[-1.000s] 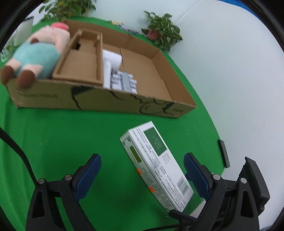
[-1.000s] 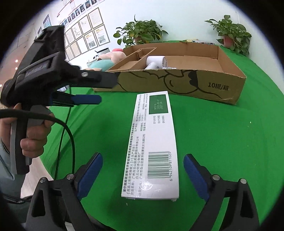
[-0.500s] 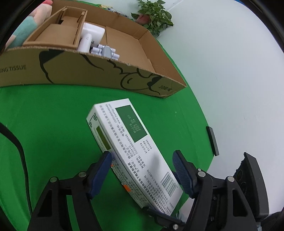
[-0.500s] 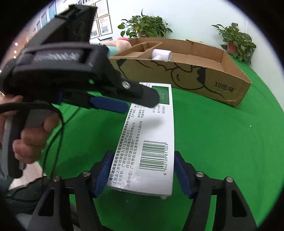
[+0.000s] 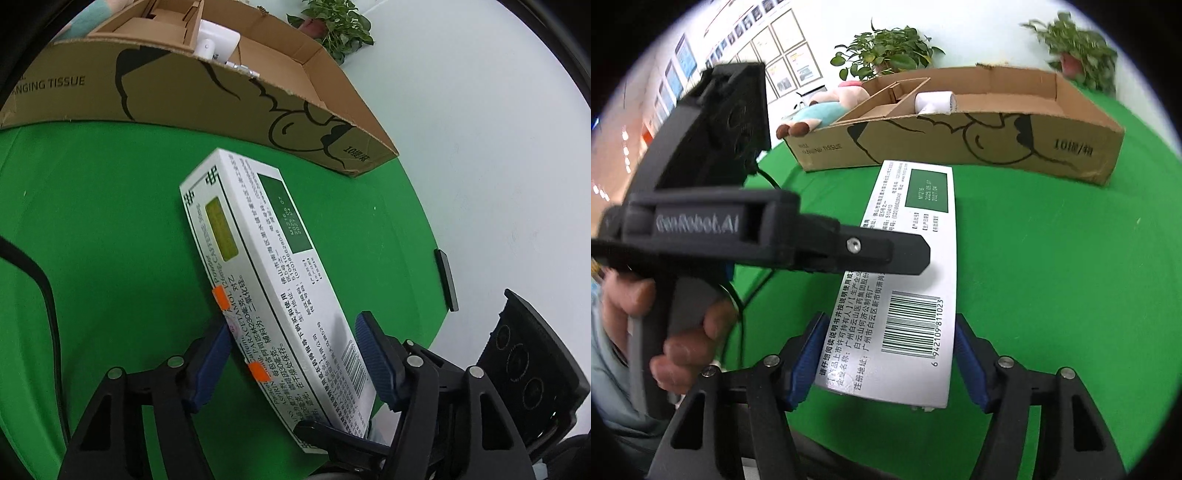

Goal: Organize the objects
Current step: 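Grasp the white medicine box with the right gripper and lift it, then carry the medicine box upright with the right gripper over the box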

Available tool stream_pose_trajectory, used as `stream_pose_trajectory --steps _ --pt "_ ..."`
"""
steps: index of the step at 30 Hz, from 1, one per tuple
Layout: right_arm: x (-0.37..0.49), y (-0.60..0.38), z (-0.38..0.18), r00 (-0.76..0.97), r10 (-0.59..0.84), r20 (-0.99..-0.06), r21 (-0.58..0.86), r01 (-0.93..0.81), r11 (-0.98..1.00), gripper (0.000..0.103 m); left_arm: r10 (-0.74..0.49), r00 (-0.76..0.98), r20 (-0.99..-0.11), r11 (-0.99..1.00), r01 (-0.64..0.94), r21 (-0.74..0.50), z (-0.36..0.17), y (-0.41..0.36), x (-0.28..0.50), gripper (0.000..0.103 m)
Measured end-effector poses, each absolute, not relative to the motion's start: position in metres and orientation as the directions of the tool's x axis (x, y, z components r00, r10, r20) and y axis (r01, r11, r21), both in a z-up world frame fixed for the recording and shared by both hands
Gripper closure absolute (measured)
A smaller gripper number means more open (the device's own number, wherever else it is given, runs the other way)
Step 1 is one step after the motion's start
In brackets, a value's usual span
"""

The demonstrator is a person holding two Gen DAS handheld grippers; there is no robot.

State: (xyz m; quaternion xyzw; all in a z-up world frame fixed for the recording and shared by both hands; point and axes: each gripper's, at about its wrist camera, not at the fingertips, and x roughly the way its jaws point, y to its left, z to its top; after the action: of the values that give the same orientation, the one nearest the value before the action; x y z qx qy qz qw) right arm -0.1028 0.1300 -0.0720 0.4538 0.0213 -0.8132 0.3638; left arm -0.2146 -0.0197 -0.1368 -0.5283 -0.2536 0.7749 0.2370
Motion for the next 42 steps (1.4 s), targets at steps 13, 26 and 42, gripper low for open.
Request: stream_pose_trajectory --steps 13,26,42 --pt "-0.094 0.123 -0.062 -0.349 -0.577 -0.739 0.285 0.614 -0.736 0.039 0.642 -0.378 -0.667 -0.752 -0.143 -0.643 -0.110 -0.019 -0.204 0.062" --pt "-0.089 0.121 -0.017 -0.493 -0.588 -0.641 0.192 0.639 -0.745 0.040 0.625 -0.478 -0.617 -0.774 -0.278 -0.569 -0.037 -0.017 -0.196 0.065" --pt "-0.103 0.131 -0.009 -0.560 -0.569 -0.602 0.188 0.594 -0.782 0.040 0.630 -0.465 -0.622 -0.776 -0.351 -0.524 -0.018 0.015 -0.227 0.066"
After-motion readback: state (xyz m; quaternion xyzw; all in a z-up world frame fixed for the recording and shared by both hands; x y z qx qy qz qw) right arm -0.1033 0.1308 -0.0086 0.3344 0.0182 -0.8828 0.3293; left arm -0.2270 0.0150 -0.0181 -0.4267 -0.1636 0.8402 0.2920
